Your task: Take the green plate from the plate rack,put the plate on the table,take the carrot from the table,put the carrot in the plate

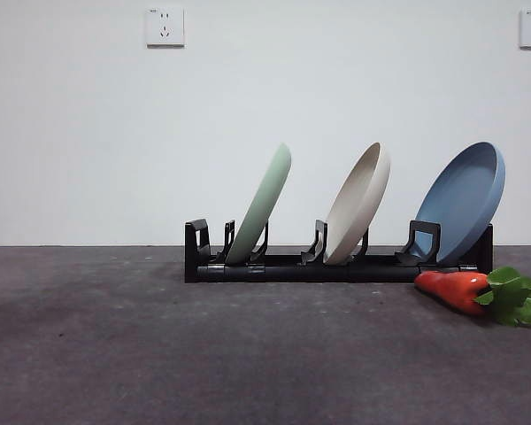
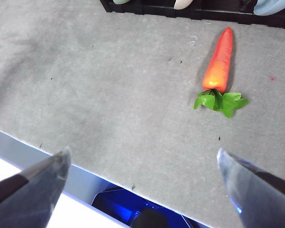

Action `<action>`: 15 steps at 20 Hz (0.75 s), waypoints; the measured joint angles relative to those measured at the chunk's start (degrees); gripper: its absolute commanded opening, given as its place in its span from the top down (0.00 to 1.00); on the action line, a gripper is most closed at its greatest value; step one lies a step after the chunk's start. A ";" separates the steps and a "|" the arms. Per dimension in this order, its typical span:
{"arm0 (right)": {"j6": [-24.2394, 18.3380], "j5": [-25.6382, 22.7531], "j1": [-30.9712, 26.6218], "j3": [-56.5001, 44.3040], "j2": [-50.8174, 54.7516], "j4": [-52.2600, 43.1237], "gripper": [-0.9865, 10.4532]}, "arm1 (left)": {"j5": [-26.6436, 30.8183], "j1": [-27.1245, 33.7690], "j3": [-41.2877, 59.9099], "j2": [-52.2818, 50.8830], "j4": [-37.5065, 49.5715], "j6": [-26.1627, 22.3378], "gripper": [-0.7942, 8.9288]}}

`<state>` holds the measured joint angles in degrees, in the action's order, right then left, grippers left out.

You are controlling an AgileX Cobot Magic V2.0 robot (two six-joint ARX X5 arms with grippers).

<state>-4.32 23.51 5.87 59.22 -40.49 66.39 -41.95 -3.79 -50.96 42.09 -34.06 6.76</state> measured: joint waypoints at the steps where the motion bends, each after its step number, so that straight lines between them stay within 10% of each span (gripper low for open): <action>1: 0.02 0.00 0.00 0.00 0.00 -0.02 0.31 | 0.04 -1.51 -0.13 2.01 3.34 0.98 0.41; 15: 0.02 0.02 0.00 0.00 -2.34 -0.39 0.31 | 23.67 -20.39 -26.58 45.48 20.37 0.26 0.41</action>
<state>-4.29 23.53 5.87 59.22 -42.83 66.00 -18.28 -24.18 -77.54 87.57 -13.69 7.03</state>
